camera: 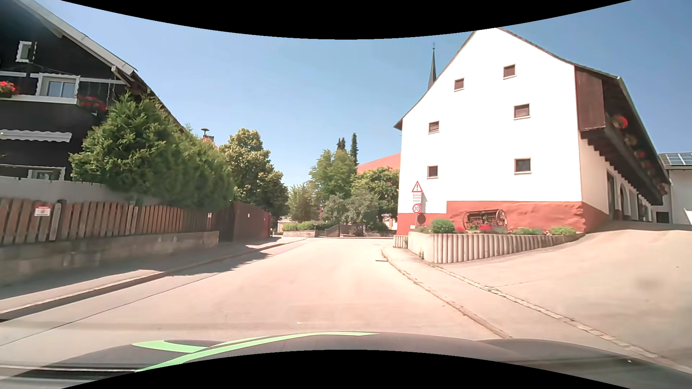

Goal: Follow the waypoints while adhering to traffic rules and regulations

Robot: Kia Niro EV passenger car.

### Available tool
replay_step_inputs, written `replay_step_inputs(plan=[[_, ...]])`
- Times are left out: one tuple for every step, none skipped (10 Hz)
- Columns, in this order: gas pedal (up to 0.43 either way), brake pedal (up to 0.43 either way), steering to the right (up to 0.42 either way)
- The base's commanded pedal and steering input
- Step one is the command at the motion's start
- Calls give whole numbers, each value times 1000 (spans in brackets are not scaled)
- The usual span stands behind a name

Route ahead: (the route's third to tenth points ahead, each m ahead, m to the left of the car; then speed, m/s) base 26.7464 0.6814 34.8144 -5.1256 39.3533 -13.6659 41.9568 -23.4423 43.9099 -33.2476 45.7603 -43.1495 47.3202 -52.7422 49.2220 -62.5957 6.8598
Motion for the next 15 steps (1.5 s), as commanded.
replay_step_inputs(plan=[[268, 0, -75], [268, 0, -59], [268, 0, -40], [268, 0, -27], [268, 0, -12], [260, 0, -7], [248, 0, -6], [228, 0, 0], [197, 0, 6], [189, 0, 13], [189, 0, 20], [169, 0, 27], [150, 0, 33], [118, 0, 40], [79, 0, 46]])
